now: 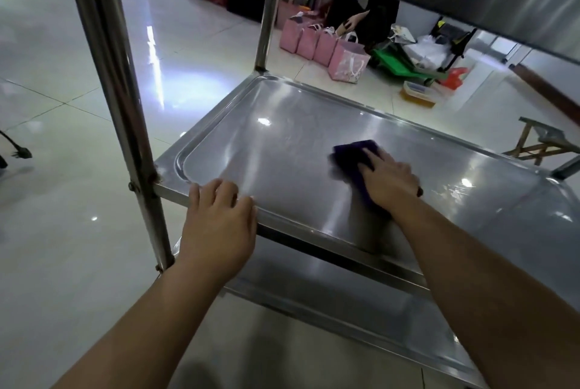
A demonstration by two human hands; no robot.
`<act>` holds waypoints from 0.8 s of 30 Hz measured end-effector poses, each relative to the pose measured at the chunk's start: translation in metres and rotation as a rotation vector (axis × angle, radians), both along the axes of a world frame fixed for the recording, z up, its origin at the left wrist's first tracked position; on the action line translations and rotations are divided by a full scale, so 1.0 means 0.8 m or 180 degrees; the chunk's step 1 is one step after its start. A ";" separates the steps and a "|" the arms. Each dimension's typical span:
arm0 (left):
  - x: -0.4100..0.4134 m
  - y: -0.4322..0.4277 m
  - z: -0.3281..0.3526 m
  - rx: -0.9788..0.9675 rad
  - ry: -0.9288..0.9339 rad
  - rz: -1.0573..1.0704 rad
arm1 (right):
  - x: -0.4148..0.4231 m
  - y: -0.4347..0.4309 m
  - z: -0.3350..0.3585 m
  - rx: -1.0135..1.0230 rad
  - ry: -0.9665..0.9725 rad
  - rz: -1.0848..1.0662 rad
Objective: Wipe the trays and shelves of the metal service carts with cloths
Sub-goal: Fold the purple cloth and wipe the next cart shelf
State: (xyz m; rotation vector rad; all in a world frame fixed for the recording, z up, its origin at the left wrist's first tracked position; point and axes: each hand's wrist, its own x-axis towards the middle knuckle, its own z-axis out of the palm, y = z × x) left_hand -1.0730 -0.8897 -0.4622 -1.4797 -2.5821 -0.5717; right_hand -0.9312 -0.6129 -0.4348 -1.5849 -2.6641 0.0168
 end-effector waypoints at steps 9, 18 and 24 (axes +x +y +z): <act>0.008 0.005 -0.005 -0.0085 -0.0314 0.0018 | -0.047 -0.069 -0.016 -0.0175 0.0009 0.1729; 0.039 0.012 0.009 -0.0234 -0.0350 0.0016 | 0.093 -0.008 -0.005 -0.0206 0.0061 -0.0280; 0.089 0.031 0.014 -0.0096 -0.0459 -0.0369 | 0.116 -0.106 -0.027 -0.0374 0.0394 0.1704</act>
